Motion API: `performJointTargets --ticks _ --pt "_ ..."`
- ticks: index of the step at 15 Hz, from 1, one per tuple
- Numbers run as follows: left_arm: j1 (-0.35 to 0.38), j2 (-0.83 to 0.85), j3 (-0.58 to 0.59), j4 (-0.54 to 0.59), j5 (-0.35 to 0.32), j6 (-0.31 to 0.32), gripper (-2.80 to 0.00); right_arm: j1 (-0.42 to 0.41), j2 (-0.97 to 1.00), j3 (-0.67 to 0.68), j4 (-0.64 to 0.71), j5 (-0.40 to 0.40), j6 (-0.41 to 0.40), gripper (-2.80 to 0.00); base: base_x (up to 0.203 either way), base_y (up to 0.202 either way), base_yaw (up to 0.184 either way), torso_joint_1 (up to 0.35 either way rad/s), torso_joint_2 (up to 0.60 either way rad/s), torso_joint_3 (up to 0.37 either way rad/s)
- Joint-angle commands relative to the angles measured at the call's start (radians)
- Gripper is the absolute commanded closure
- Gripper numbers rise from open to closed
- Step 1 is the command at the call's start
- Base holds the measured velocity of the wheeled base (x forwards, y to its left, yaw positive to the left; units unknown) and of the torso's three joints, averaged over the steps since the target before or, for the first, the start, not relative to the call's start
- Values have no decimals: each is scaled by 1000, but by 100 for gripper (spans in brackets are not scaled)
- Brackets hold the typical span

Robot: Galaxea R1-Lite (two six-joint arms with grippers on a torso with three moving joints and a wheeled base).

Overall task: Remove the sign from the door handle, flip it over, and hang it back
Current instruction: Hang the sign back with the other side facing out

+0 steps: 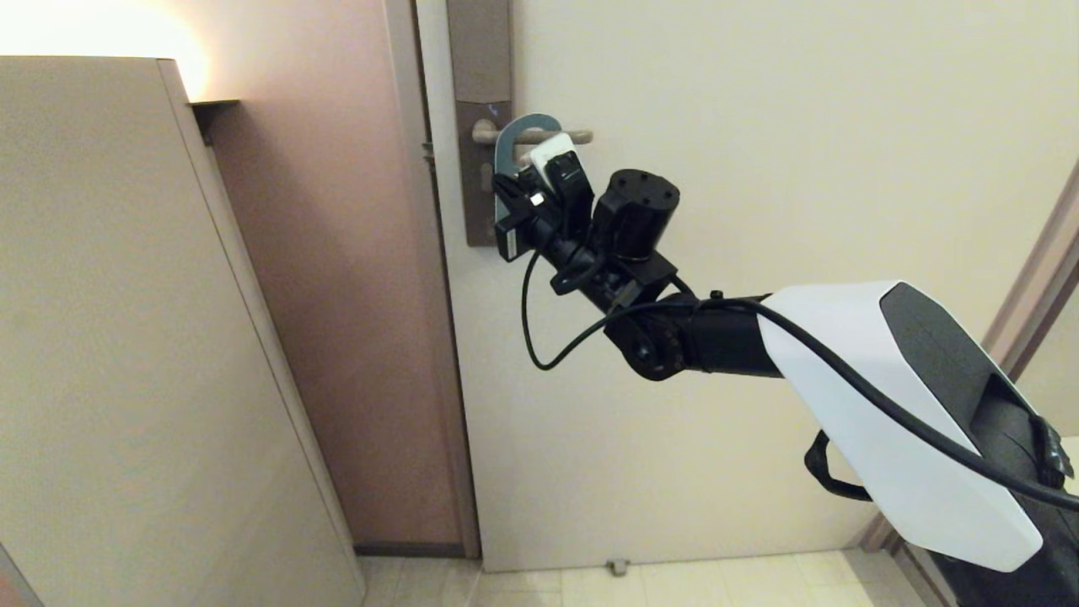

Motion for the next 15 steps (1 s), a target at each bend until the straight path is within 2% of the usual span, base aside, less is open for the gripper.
performJointTargets --ticks 1,8,15 --pt "0 0 0 0 0 0 0 3 -28 14 -3 3 0 0 0 0 0 0 0 0" --pt "0 0 0 0 0 0 0 9 -149 182 -4 9 11 0 0 0 0 0 0 0" --pt "-1 0 0 0 0 0 0 9 -237 256 -1 11 12 0 0 0 0 0 0 0"
